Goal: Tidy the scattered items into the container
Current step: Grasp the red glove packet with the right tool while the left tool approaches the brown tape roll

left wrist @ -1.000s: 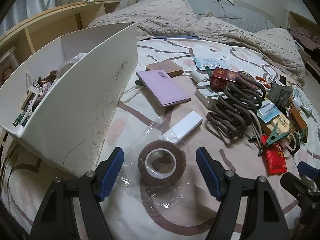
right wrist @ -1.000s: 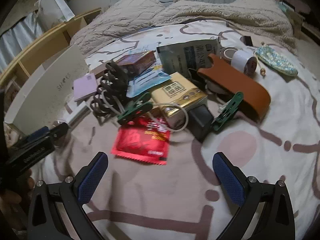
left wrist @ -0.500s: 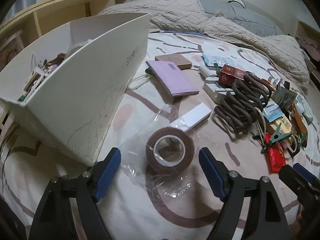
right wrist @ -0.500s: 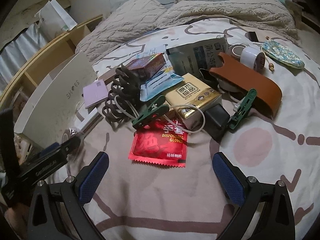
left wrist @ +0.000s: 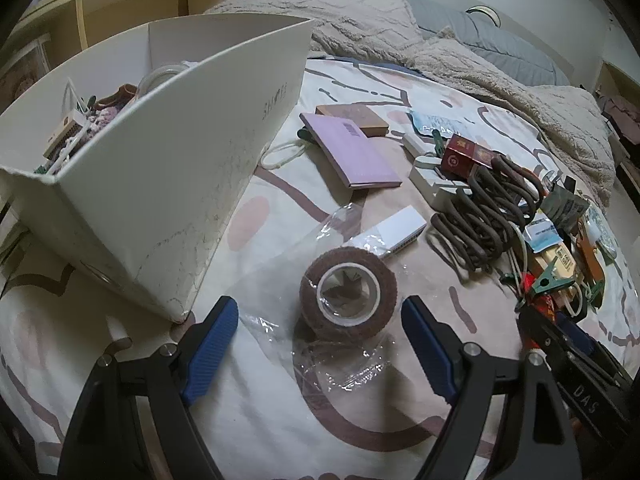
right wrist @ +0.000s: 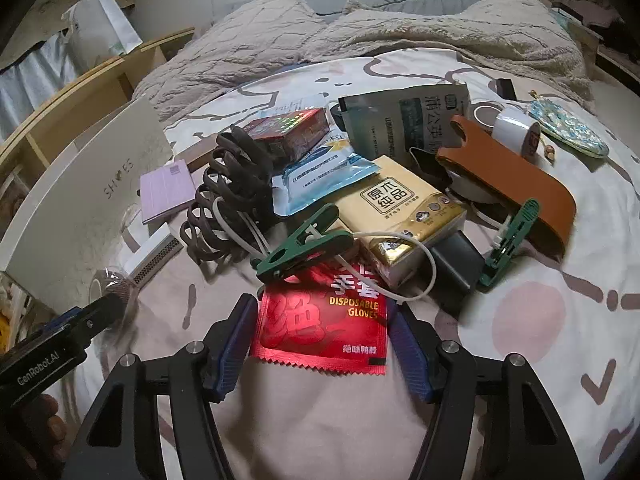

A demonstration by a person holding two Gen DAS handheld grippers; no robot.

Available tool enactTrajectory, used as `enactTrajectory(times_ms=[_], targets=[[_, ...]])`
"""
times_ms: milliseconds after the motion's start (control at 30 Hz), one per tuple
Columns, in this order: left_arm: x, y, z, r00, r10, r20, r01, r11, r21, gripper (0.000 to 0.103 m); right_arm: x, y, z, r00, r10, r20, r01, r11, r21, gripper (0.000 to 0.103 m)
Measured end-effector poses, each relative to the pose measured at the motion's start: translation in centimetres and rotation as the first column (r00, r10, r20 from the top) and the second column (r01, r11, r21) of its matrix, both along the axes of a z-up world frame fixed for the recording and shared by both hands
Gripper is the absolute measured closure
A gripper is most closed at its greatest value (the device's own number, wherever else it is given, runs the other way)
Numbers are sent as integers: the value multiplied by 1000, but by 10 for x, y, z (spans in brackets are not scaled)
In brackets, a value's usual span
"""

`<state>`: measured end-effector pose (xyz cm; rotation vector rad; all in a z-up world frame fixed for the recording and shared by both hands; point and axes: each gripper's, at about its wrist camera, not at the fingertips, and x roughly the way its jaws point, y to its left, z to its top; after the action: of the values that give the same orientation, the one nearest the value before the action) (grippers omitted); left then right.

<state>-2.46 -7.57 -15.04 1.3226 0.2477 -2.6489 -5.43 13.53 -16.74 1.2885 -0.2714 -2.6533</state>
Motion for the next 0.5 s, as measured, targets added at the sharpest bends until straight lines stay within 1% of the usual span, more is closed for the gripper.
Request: enactTrajectory(times_ms=[100,133,233,367,500], targets=[[0,-1,0,1000,2,-6,-2,1000,8,19,4,-5,-1,999,27,-17,-27,998,54,40],[0,-1,0,1000,3,-9,-3,1000,13,19,6,-5,-1,999,38,-22,-36,997,68,46],[0,-4,1,1000,9,-18,-8,999,35,19,13,-4,0,997,64,-35,-61,994,93,53],[-1,-3,1,999,10,-32,-8,999,42,19,21,-1,1,995,95,-37,-90,989,117,56],[-3,0,2,999,0,-45,1,1000,23,19,32,-1,3,989,141,-38,-133,979,155,58]])
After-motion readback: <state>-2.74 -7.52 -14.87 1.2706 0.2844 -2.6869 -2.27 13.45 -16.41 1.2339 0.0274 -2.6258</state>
